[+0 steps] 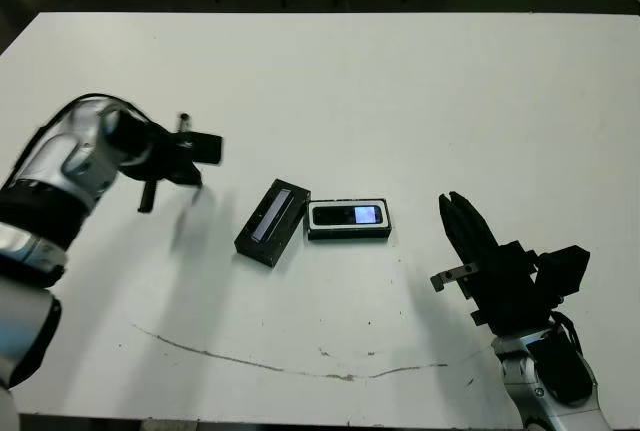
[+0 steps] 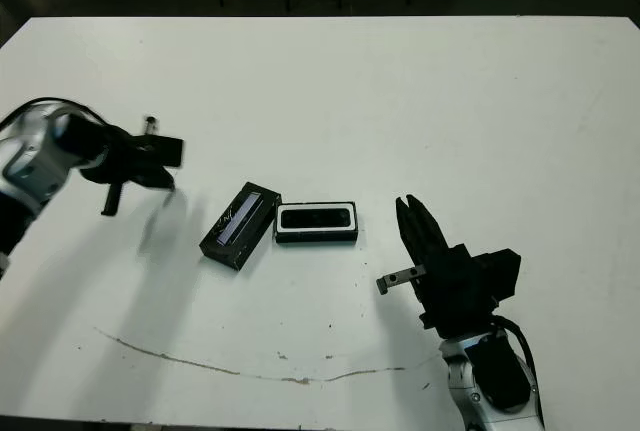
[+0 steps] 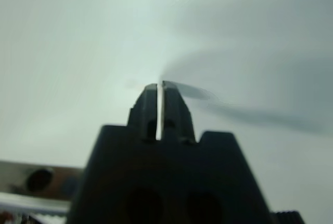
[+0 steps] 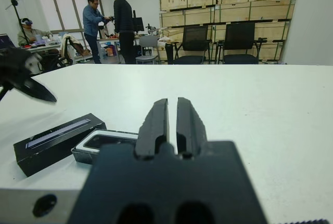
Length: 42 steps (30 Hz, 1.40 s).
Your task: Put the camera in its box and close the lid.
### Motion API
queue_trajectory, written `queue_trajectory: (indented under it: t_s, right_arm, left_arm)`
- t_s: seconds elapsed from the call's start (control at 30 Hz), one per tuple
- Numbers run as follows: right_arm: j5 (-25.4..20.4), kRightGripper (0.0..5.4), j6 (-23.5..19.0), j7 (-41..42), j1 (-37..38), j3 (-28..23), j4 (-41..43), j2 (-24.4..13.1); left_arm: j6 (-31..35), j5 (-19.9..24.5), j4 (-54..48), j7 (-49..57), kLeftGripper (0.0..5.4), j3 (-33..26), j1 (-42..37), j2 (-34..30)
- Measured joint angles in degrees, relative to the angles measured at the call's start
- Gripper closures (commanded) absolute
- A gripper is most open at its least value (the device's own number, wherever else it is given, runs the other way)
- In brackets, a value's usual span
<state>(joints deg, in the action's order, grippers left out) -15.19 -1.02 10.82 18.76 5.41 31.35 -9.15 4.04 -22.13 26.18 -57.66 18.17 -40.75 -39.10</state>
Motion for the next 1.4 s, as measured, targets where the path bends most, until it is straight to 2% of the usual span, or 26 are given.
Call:
queue_trajectory:
  t_s: [0.1,0.2,0.27,0.33,0.47,0.53,0.73,1.07,1.23,1.4]
  right_arm:
    - [0.08,5.39,0.02,-0.02,0.08,0.04,0.19,0.02]
    - [-0.03,5.39,0.03,0.02,0.11,0.03,0.20,0.06]
    - [-0.05,5.39,0.64,0.34,0.06,0.06,-0.22,0.06]
    - [-0.14,5.39,1.12,0.56,0.06,0.09,-0.49,0.08]
    - [-0.02,5.40,1.65,0.56,0.07,0.25,-0.68,0.09]
    - [-0.03,5.40,1.90,0.74,0.08,0.37,-0.71,0.08]
    - [-0.14,5.40,3.48,1.25,0.10,0.51,-1.46,0.14]
    - [-0.95,5.40,3.93,1.76,0.12,1.15,-2.77,0.26]
    - [-1.18,5.40,4.13,1.97,0.14,1.57,-3.15,0.31]
    - [-1.16,5.40,4.15,1.91,0.19,1.83,-2.88,0.36]
  left_arm:
    - [6.10,6.48,-11.05,6.81,5.40,-10.14,8.05,0.44]
    - [11.32,13.74,-23.93,12.70,5.40,-18.99,15.99,3.73]
    - [15.07,17.24,-32.99,16.84,5.40,-22.77,20.72,7.06]
    - [21.79,20.62,-42.96,21.81,5.40,-26.17,24.97,11.64]
    - [38.06,28.13,-57.56,30.31,5.11,-31.34,29.37,20.71]
    - [45.29,31.42,-63.04,33.53,4.78,-32.76,30.88,24.00]
    - [58.14,38.35,-73.43,38.60,3.72,-33.76,34.54,27.90]
    - [58.63,41.39,-73.91,43.44,1.93,-29.44,39.74,30.57]
    - [55.66,43.29,-70.61,43.70,1.01,-26.22,43.04,32.73]
    - [51.70,43.05,-66.77,43.88,0.10,-21.96,43.87,32.70]
